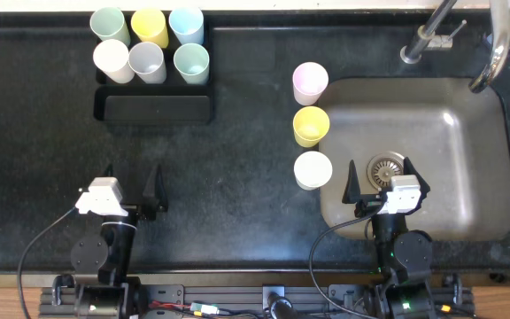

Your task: Store Cups

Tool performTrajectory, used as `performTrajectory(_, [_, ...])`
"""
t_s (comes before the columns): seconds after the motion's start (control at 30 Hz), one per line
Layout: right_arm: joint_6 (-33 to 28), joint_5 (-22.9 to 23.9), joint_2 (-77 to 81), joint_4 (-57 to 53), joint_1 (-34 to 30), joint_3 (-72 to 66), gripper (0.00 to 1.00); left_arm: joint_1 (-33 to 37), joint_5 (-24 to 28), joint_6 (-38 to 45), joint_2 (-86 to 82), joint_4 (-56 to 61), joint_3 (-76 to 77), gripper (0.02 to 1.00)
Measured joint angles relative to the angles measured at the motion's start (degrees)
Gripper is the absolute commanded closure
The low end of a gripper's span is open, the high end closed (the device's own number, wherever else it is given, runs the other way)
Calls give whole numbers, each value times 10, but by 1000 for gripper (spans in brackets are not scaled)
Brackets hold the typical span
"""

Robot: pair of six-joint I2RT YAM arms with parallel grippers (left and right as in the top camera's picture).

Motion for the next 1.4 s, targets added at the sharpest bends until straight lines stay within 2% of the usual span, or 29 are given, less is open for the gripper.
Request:
performTrajectory(0.93, [0,0,0,0,0,0,3,0,-3,-6,0,0,0,18])
performTrajectory(1.1, [0,0,0,0,0,0,5,0,9,12,30,10,10,18])
performTrajectory(1.23, [0,0,0,0,0,0,3,0,18,26,175,-4,97,18])
performTrajectory(1.4, [0,0,0,0,0,0,3,-4,51,38,425,-86,370,18])
